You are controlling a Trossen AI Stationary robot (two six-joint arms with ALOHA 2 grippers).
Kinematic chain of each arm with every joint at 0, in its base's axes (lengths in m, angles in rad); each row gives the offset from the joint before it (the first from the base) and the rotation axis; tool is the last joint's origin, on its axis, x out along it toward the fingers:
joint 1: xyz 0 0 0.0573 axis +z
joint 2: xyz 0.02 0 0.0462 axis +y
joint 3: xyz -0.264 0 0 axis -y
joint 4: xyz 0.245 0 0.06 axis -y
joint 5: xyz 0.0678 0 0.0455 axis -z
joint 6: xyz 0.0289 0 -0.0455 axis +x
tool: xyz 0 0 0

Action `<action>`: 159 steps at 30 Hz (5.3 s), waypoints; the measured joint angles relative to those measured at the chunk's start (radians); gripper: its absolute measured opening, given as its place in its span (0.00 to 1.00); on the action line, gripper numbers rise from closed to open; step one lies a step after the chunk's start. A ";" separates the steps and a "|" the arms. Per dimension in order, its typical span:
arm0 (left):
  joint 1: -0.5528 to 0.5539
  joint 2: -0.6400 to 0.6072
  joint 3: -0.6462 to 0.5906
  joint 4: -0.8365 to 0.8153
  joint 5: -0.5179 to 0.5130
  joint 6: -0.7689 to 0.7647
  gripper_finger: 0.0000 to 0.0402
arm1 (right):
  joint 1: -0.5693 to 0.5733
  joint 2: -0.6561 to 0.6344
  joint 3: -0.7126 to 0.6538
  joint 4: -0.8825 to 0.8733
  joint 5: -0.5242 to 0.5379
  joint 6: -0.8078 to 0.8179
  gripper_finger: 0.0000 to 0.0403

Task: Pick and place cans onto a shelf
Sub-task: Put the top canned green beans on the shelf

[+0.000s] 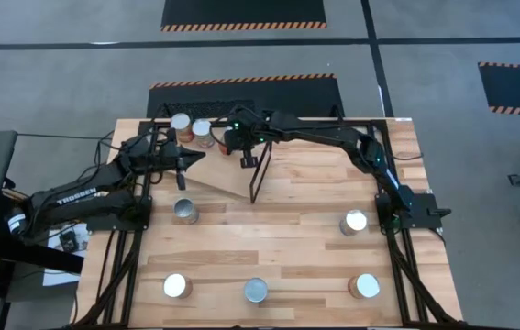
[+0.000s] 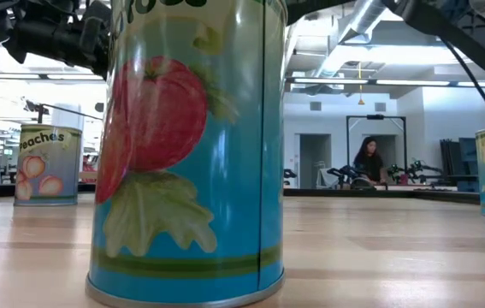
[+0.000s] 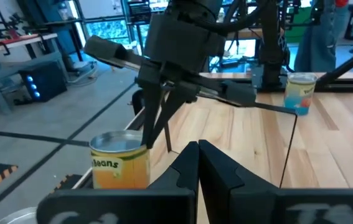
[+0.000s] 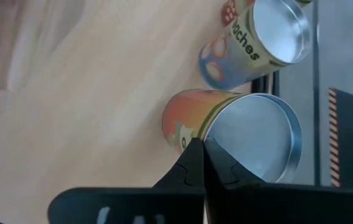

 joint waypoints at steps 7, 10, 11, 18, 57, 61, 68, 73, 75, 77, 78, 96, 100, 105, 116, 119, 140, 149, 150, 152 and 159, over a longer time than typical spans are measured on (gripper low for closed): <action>0.000 0.001 0.000 -0.002 0.000 -0.002 0.00 | 0.000 0.019 0.000 0.001 0.000 -0.005 0.02; 0.000 0.001 0.000 -0.002 -0.001 -0.002 0.00 | -0.001 0.022 -0.001 -0.008 0.001 -0.004 0.03; 0.000 0.001 0.000 -0.002 -0.001 -0.002 0.00 | -0.001 0.022 -0.001 -0.005 0.001 -0.004 0.03; 0.000 0.001 0.000 -0.002 -0.002 -0.002 0.00 | 0.000 0.022 -0.001 0.014 0.001 0.007 0.05; -0.001 0.001 -0.001 -0.018 -0.019 0.002 0.00 | -0.025 -0.012 0.019 -0.075 -0.014 0.009 0.03; -0.001 0.004 -0.001 -0.018 -0.057 -0.008 0.00 | -0.018 -0.108 0.044 -0.170 -0.014 0.004 0.01; -0.001 0.053 -0.002 0.029 -0.067 -0.031 0.00 | -0.029 -0.351 -0.254 0.048 -0.079 0.046 0.01; -0.002 0.169 0.025 0.129 -0.062 -0.053 0.00 | -0.034 -0.548 -0.656 0.448 -0.083 0.147 0.01; -0.002 0.238 0.066 0.123 -0.061 -0.048 0.00 | -0.034 -0.620 -0.802 0.583 -0.084 0.195 0.01; -0.002 0.319 0.125 0.103 -0.060 -0.034 0.00 | -0.034 -0.695 -0.928 0.692 -0.082 0.241 0.01; -0.002 0.357 0.156 0.077 -0.060 -0.024 0.00 | -0.031 -0.729 -0.985 0.736 -0.078 0.258 0.01; -0.003 0.922 0.722 -0.412 -0.164 0.179 0.00 | 0.123 -1.088 -1.387 0.894 0.164 0.316 0.02; -0.004 0.949 0.742 -0.432 -0.205 0.183 0.00 | 0.138 -1.106 -1.405 0.893 0.191 0.315 0.02; -0.004 0.922 0.742 -0.493 -0.252 0.183 0.00 | 0.145 -1.108 -1.406 0.883 0.196 0.314 0.02; -0.002 0.893 0.741 -0.531 -0.299 0.201 0.00 | 0.145 -1.108 -1.406 0.887 0.195 0.314 0.02; -0.001 0.893 0.741 -0.536 -0.302 0.201 0.00 | 0.145 -1.108 -1.406 0.887 0.195 0.319 0.02; 0.057 0.893 0.740 -0.560 -0.318 0.208 0.00 | 0.145 -1.107 -1.405 0.886 0.194 0.324 0.02; 0.058 0.893 0.740 -0.560 -0.326 0.215 0.00 | 0.145 -1.107 -1.405 0.886 0.194 0.324 0.02; 0.058 0.893 0.740 -0.560 -0.329 0.215 0.00 | 0.145 -1.107 -1.405 0.886 0.194 0.324 0.02; 0.058 0.893 0.740 -0.560 -0.342 0.215 0.00 | 0.145 -1.107 -1.405 0.886 0.194 0.324 0.02; 0.059 0.893 0.740 -0.560 -0.359 0.216 0.00 | 0.145 -1.107 -1.405 0.886 0.194 0.324 0.02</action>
